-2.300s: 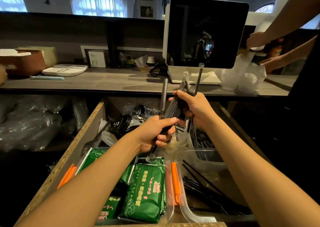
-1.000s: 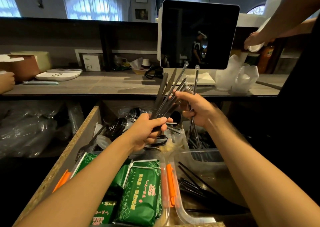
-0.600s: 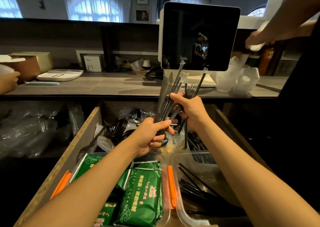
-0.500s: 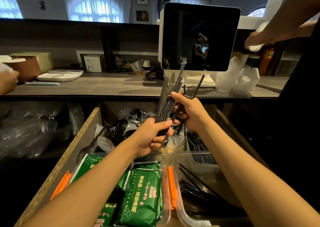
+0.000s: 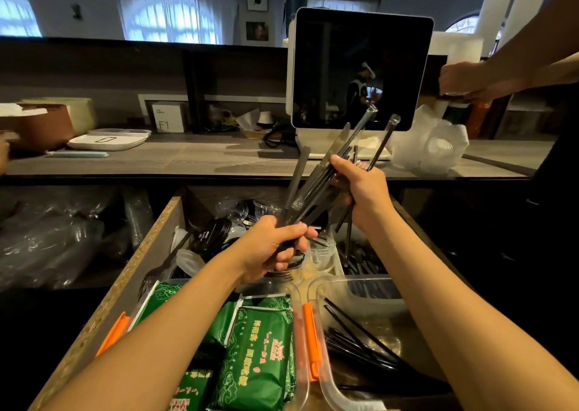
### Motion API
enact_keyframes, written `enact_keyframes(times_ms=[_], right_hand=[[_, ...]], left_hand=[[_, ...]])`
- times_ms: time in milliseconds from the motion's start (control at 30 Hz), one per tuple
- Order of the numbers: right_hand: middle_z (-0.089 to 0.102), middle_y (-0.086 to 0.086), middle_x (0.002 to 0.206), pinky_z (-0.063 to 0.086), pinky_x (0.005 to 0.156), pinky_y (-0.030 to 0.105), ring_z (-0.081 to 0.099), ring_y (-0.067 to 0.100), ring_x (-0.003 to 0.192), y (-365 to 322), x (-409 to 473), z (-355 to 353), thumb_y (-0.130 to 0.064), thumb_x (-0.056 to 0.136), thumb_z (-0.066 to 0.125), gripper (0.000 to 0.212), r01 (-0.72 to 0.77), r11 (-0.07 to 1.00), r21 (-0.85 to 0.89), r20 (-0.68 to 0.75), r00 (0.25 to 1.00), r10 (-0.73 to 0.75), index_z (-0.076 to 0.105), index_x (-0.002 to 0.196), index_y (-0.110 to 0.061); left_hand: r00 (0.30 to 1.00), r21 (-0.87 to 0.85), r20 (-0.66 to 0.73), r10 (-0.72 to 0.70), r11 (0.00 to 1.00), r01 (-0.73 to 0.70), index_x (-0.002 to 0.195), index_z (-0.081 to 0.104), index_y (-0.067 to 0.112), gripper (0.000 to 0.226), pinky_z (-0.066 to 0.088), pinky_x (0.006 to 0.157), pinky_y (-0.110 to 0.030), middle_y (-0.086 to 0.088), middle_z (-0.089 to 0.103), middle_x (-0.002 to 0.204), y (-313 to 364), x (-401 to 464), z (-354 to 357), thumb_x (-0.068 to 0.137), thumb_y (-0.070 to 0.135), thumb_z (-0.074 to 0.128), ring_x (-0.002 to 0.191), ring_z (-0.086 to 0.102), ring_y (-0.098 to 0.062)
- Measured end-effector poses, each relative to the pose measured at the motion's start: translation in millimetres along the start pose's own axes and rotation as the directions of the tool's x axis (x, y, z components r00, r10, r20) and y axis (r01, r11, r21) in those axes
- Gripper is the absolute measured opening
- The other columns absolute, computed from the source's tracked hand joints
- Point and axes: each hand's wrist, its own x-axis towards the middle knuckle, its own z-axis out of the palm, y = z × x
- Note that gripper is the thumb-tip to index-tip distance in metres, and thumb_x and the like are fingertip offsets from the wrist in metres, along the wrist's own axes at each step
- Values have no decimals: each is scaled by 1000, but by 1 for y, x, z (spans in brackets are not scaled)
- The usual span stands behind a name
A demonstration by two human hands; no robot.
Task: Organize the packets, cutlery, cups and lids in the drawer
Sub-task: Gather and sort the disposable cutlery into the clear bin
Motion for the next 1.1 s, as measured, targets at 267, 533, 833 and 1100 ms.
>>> enact_keyframes(times_ms=[267, 533, 833, 1100], right_hand=[[73, 12, 89, 46, 75, 41, 65, 27, 82, -11, 8, -5, -26, 81, 76, 20, -15, 999, 44, 28, 1000, 14, 73, 90, -8], [72, 1, 85, 28, 37, 14, 71, 9, 75, -58, 35, -38, -17, 92, 64, 8, 99, 969, 228, -62, 994, -87, 57, 91, -16], [67, 2, 78, 25, 34, 15, 52, 2, 50, -66, 24, -52, -17, 90, 67, 10, 17, 1000, 26, -47, 999, -16, 62, 82, -17], [67, 4, 71, 23, 34, 14, 54, 1, 41, 4, -12, -27, -11, 87, 69, 6, -239, 966, -100, 110, 962, 249, 65, 85, -7]], left_hand=[[998, 143, 25, 51, 988, -54, 109, 65, 5, 19, 38, 38, -18, -3, 64, 73, 4, 0, -8, 105, 15, 49, 43, 44, -5], [999, 184, -16, -32, 982, 34, 97, 59, 6, 17, 31, 34, -15, 0, 57, 65, 1, 5, -15, 104, 10, 45, 43, 40, -6], [934, -162, -351, -75, 987, 18, 65, 42, 19, 41, 16, 34, -18, 3, 23, 53, 0, 16, -16, 102, 31, 54, 38, 21, -9], [937, 81, -350, 20, 997, 9, 81, 58, 9, 39, 25, 37, -19, 2, 37, 54, -1, 16, 11, 107, 34, 41, 42, 32, -8]])
